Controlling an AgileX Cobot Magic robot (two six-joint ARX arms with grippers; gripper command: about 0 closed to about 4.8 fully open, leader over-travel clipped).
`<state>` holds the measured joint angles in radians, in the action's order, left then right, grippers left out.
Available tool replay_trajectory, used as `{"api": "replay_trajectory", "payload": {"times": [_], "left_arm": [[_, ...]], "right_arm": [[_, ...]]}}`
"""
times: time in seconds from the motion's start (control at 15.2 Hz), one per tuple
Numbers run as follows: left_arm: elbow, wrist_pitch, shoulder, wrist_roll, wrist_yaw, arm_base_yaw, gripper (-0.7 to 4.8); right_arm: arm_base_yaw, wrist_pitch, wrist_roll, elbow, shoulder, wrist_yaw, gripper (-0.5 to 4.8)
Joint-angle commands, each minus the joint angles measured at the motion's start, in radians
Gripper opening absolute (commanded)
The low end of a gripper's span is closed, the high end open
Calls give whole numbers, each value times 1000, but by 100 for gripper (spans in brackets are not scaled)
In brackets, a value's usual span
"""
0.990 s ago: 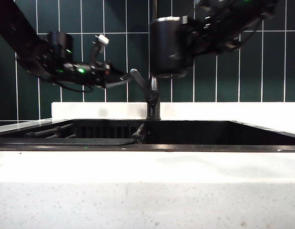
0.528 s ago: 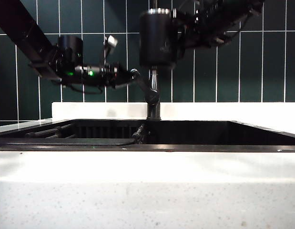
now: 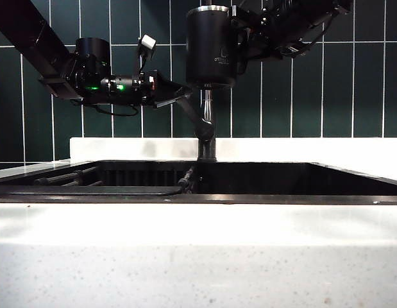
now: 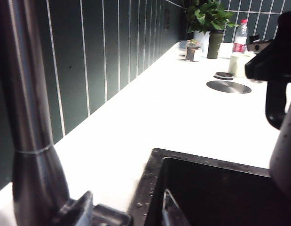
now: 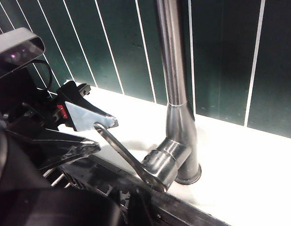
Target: Pick up the mug next to the sink, go to the faucet to get some water, pour the water into the sink, and finally put the mug back to its place.
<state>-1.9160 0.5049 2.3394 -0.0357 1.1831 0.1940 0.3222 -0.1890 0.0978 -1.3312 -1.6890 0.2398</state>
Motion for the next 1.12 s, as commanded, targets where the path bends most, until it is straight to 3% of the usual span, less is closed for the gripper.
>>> {"api": "replay_trajectory", "payload": {"times": [0.07, 0.2, 0.46, 1.12], "left_arm": [[-4, -3, -8, -34, 114, 2, 183], [-4, -3, -8, -51, 162, 2, 182], [-4, -2, -8, -47, 160, 0, 182], [-2, -59, -7, 65, 6, -7, 183]], "right_arm": [[1, -28, 7, -9, 7, 7, -1], [1, -28, 7, -9, 7, 18, -1], [1, -23, 6, -9, 7, 29, -1], [1, -15, 6, -9, 7, 51, -1]]}}
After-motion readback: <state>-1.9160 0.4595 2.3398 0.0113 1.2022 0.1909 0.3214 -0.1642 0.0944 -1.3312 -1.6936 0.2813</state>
